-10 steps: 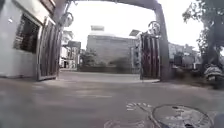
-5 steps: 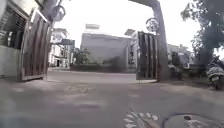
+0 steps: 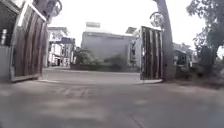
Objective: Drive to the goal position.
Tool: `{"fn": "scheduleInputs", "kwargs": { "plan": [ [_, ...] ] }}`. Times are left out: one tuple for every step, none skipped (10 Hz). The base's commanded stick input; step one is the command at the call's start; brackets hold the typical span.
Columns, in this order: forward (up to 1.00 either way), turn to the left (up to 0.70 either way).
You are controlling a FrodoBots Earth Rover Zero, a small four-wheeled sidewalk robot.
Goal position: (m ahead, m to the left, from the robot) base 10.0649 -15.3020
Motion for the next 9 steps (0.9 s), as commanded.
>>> {"fn": "scheduleInputs", "kwargs": {
  "plan": [
    [1.00, 0.06],
    [1.00, 0.06],
    [1.00, 0.06],
    [1.00, 0.06],
    [1.00, 0.06],
    [1.00, 0.06],
    [1.00, 0.06],
    [1.00, 0.06],
    [1.00, 0.06]
  ]
}}
